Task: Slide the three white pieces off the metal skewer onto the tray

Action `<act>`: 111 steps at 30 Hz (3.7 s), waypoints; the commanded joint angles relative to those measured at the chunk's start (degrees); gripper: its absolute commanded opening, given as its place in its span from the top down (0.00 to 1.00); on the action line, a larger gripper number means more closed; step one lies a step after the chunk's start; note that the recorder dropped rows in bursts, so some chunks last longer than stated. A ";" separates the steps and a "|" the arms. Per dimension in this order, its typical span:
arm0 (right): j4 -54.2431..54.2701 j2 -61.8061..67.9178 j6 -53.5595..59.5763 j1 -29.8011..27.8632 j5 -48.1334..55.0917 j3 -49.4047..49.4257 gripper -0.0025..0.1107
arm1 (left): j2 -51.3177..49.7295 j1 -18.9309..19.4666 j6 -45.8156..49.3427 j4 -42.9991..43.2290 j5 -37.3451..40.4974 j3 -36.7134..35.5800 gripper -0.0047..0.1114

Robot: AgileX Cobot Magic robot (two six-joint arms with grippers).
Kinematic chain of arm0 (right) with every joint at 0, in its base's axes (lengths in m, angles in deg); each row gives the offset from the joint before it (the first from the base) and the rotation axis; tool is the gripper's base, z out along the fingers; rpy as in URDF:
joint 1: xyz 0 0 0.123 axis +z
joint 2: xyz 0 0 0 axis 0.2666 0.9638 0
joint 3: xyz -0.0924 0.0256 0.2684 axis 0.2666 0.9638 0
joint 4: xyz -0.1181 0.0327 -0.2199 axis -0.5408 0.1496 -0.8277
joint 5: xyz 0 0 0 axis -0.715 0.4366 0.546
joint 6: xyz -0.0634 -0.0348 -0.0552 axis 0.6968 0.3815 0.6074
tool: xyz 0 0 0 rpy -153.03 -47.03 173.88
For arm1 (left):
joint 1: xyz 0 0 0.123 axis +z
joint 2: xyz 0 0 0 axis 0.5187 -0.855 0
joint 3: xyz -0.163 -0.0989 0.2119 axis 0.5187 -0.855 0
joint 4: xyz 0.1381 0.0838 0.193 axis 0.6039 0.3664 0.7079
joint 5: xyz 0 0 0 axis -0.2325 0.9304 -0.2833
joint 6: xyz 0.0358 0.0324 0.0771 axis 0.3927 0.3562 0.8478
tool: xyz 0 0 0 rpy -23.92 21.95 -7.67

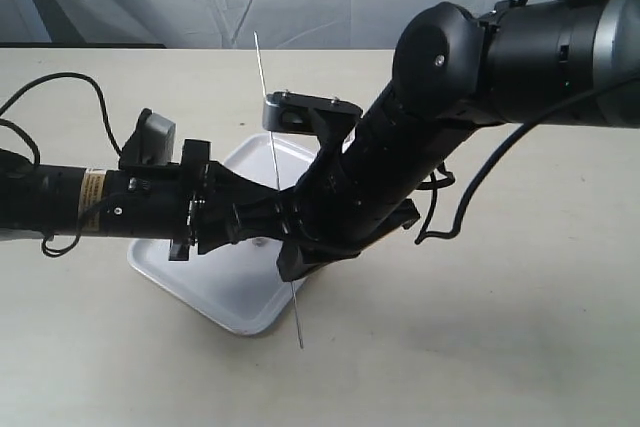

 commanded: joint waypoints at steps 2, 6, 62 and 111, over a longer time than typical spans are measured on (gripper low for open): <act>0.29 0.27 0.35 -0.07 0.40 -0.29 0.99 | 0.39 -0.20 1.07 -2.41 -0.87 -0.17 0.61; -0.53 0.27 0.35 -0.07 1.11 -0.29 0.99 | 0.39 2.04 0.95 -2.30 -0.87 -0.17 0.61; -2.68 10.03 -3.76 -6.15 18.75 -15.70 0.99 | 0.39 -1.83 0.63 -3.94 -0.87 0.06 0.64; -2.21 9.68 0.06 1.35 23.99 -15.70 0.99 | 0.39 7.44 3.47 -9.30 -0.87 0.06 0.85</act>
